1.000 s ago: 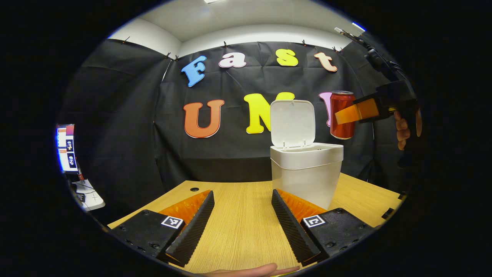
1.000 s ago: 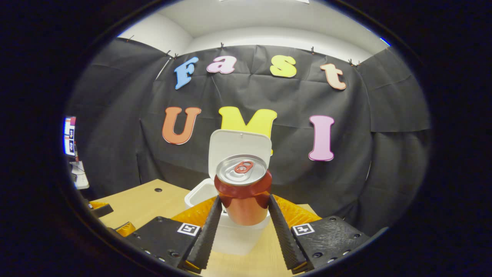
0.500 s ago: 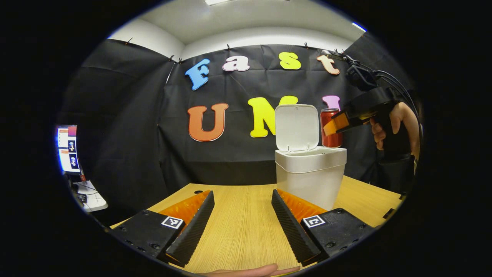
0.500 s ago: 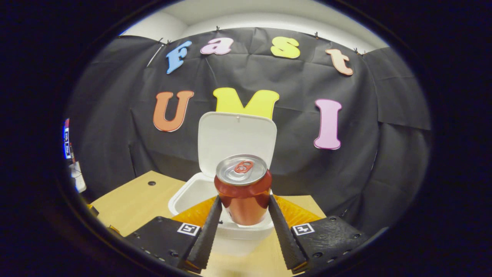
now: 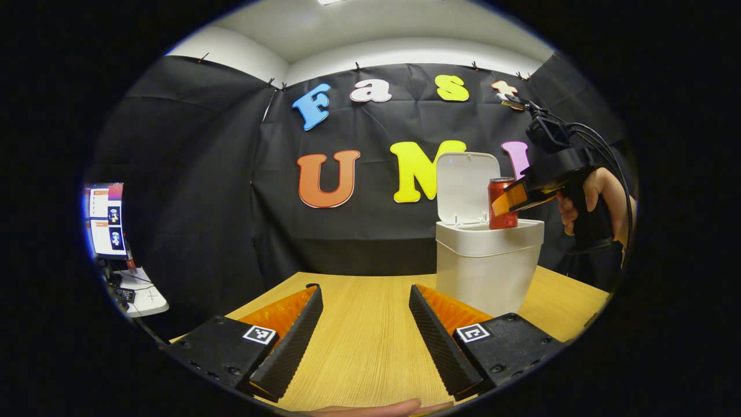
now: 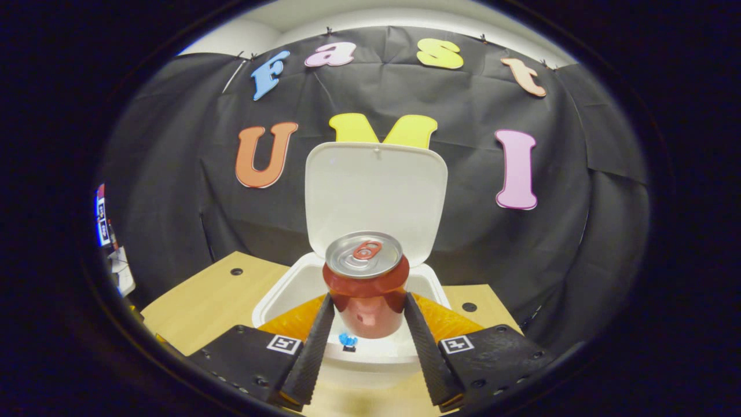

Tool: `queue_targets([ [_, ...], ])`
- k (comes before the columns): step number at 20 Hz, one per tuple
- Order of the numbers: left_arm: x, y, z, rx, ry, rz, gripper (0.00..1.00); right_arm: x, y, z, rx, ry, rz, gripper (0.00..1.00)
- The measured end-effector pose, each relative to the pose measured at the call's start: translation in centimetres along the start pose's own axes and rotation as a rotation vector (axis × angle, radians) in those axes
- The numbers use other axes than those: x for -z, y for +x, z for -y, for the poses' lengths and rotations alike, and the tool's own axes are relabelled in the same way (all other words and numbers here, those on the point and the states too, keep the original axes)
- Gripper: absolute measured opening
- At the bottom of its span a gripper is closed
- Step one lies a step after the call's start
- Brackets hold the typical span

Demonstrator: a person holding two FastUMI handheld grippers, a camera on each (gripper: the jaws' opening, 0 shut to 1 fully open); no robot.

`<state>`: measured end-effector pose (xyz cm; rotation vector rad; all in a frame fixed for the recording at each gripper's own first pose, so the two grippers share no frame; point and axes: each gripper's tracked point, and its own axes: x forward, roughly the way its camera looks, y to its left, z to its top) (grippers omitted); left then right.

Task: Press the lid of the desktop garbage bin to open it, pick up the crumpled paper on the desktop and throw it into the bin, then pick up the pop can on the desktop and drop it into the bin, and finally close the garbage bin lid.

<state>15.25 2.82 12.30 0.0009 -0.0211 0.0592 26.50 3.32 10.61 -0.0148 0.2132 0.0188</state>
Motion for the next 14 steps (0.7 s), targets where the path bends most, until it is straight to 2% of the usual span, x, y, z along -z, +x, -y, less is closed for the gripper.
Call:
queue_targets([
  [14, 0.2, 0.0, 0.4, 0.022, 0.000, -0.001, 0.97, 1.3, 1.0, -0.5, -0.064, 0.117, -0.069, 0.75],
])
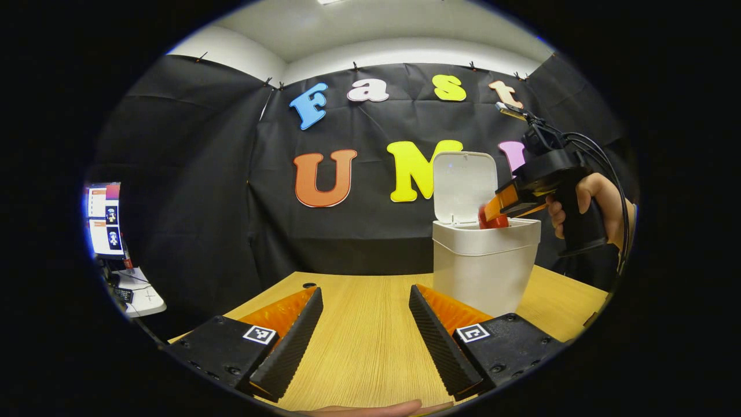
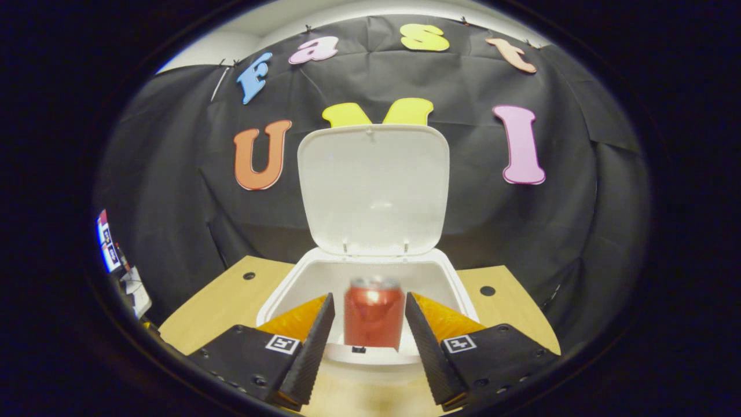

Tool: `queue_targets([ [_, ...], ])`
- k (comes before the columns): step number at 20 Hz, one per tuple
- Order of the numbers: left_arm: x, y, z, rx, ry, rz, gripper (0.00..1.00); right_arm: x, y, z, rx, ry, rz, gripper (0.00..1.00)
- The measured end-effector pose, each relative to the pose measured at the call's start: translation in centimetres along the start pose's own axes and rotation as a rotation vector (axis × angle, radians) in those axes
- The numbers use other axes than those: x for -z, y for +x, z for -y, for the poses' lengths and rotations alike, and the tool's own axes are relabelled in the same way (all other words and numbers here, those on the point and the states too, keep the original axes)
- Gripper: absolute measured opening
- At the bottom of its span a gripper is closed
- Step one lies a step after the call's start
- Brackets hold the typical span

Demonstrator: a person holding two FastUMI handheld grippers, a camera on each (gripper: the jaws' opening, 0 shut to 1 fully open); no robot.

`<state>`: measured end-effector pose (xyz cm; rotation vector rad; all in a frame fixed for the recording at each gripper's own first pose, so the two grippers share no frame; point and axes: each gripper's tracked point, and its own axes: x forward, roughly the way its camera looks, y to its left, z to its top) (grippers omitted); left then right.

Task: Press the lid of the desktop garbage bin to open it, pick up the crumpled paper on the desktop and throw it into the bin, then pick up the pop can on the desktop and drop it into the bin, and finally close the garbage bin lid.

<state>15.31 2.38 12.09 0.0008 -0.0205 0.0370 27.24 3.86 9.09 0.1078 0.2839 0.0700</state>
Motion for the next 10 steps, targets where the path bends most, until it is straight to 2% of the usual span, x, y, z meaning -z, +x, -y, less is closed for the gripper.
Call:
queue_targets([
  [8, 0.4, 0.2, -0.4, -0.007, -0.008, -0.017, 0.97, -2.0, -0.8, 0.4, 0.027, -0.033, 0.064, 0.74],
  [10, 0.3, 0.1, -0.4, -0.005, -0.006, -0.011, 0.97, -2.6, -1.3, -0.4, 0.012, -0.021, 0.077, 0.73],
])
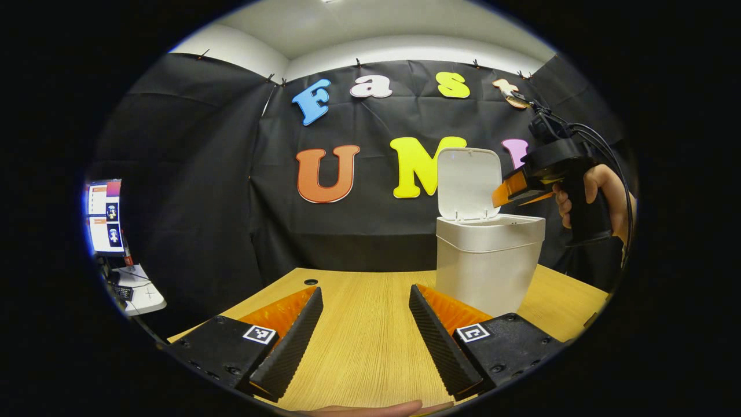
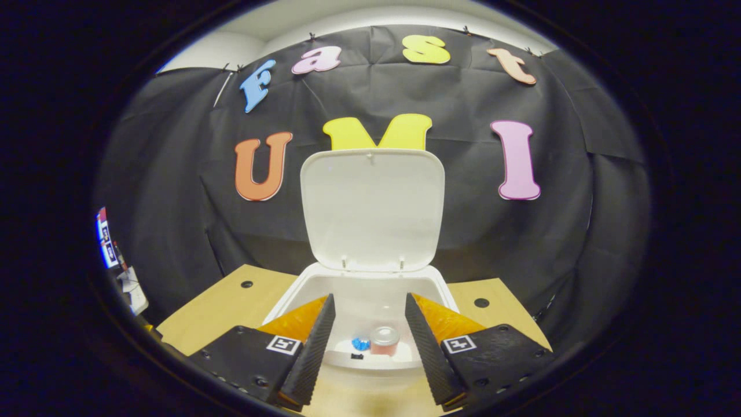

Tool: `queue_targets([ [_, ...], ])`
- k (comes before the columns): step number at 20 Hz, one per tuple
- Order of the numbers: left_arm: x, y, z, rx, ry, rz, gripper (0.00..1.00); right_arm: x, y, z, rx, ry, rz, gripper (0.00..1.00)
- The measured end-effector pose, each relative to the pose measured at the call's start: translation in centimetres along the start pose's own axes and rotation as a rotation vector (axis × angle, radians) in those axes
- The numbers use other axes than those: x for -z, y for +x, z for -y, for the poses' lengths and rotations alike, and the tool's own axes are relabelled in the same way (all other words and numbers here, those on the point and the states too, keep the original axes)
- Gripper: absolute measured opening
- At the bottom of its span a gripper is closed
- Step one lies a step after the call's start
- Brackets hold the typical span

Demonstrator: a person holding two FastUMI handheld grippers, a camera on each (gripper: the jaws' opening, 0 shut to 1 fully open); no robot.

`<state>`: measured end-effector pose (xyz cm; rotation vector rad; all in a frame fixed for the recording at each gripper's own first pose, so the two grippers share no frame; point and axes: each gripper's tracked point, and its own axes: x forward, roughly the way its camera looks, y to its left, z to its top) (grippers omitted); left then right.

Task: Press the lid of the desktop garbage bin to open it, pick up the crumpled paper on the desktop and throw it into the bin, then pick up the pop can on the desktop and drop it into the bin, and finally close the garbage bin lid.

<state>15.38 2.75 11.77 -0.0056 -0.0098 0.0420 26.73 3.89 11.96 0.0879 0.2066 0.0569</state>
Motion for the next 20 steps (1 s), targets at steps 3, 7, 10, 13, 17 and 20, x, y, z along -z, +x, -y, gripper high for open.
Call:
queue_targets([
  [3, -0.1, 0.1, 0.0, 0.003, 0.005, 0.006, 0.97, -1.7, -0.5, -0.5, 0.003, -0.016, 0.043, 0.74],
  [7, 0.1, 0.1, 0.0, 0.002, 0.007, -0.002, 0.97, -3.6, -0.8, -1.3, -0.009, -0.026, 0.068, 0.75],
  [10, 0.2, 0.0, -0.2, 0.003, -0.012, -0.012, 0.97, -5.3, -1.1, -2.3, -0.063, 0.018, 0.043, 0.83],
  [13, -0.3, -0.3, -0.5, 0.001, -0.014, 0.004, 0.97, -7.7, -0.5, -1.5, -0.025, 0.012, 0.061, 0.86],
  [17, -1.1, -0.6, -1.1, -0.028, 0.052, 0.045, 0.97, -10.1, 0.8, -2.7, -0.038, -0.009, 0.100, 0.91],
  [20, -0.9, -0.5, -1.0, -0.027, 0.047, 0.041, 0.96, -12.2, 1.6, -3.3, -0.045, -0.002, 0.123, 0.93],
])
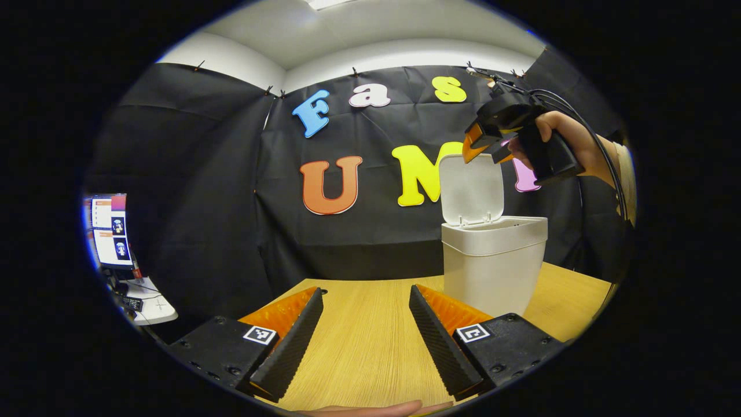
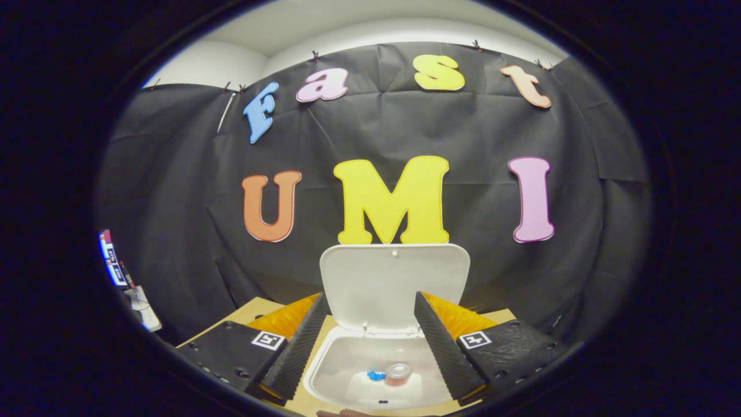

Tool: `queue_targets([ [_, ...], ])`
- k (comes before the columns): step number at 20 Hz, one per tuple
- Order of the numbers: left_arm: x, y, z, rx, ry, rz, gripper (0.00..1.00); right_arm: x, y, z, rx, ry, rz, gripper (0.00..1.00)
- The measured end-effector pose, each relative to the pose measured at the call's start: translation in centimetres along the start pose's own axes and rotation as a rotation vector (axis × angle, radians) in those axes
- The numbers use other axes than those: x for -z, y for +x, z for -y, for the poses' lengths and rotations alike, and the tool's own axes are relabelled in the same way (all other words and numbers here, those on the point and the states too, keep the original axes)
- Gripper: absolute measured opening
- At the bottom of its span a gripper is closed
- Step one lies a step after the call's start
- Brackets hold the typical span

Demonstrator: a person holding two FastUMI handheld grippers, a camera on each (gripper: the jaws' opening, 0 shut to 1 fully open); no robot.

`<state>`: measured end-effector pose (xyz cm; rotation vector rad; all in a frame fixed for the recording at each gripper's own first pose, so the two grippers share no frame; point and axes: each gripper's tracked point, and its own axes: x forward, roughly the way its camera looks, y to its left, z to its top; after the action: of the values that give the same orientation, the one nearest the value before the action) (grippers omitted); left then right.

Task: Press the lid of the desktop garbage bin to open it, pick up the crumpled paper on the desktop and throw it into the bin, then pick up the pop can on the desktop and drop it into the bin, and finally close the garbage bin lid.

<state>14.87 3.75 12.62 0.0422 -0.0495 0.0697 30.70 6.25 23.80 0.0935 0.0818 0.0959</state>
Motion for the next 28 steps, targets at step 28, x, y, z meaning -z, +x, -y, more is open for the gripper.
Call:
queue_targets([
  [28, 6.4, 3.5, -0.5, -0.059, -0.062, -0.188, 0.97, -4.9, 8.4, 3.3, -0.015, 0.009, 0.054, 0.97],
])
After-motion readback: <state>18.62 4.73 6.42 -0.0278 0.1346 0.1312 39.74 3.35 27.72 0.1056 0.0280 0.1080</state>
